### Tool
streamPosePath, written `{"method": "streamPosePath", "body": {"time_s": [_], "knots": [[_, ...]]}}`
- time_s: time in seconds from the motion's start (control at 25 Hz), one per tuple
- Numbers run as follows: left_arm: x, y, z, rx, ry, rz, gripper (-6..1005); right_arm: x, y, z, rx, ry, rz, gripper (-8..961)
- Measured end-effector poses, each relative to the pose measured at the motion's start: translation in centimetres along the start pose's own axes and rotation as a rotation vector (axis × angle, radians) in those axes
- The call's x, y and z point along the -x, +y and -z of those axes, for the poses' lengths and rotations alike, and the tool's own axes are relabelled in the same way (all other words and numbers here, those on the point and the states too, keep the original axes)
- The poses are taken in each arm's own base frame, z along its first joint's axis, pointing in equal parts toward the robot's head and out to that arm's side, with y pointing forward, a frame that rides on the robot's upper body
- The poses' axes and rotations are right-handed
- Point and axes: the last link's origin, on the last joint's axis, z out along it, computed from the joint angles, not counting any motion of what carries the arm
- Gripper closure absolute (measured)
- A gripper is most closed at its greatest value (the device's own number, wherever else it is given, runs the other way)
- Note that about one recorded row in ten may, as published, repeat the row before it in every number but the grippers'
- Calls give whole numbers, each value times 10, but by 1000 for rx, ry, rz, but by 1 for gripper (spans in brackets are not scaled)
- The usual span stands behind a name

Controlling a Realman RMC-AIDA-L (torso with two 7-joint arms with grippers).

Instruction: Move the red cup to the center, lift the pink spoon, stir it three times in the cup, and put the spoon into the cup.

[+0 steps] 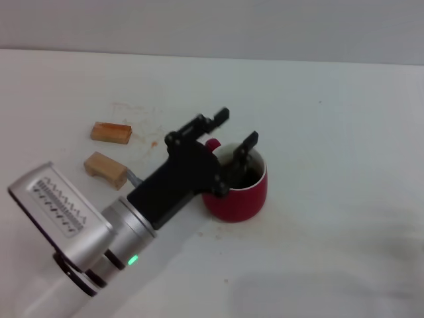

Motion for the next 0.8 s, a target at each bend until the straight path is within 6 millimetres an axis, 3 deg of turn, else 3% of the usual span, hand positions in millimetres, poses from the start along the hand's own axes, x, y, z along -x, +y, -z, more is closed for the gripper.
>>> {"method": "streamPosePath", "body": {"time_s": [0.24, 0.44, 0.68, 0.76, 0.8], "knots": [[-17, -40, 12, -191, 100, -43, 457, 0, -1, 2, -6, -3, 1, 953], [-18, -74, 41, -384, 99, -112, 306, 5, -3, 3, -13, -34, 6, 953], [-5, -102, 87, -579, 14, -132, 306, 9, -7, 3, -26, -64, 12, 953], [9, -111, 107, -638, -52, -91, 306, 10, -7, 2, -27, -67, 14, 953], [9, -111, 107, -638, -52, -91, 306, 10, -7, 2, -26, -68, 16, 953]]}}
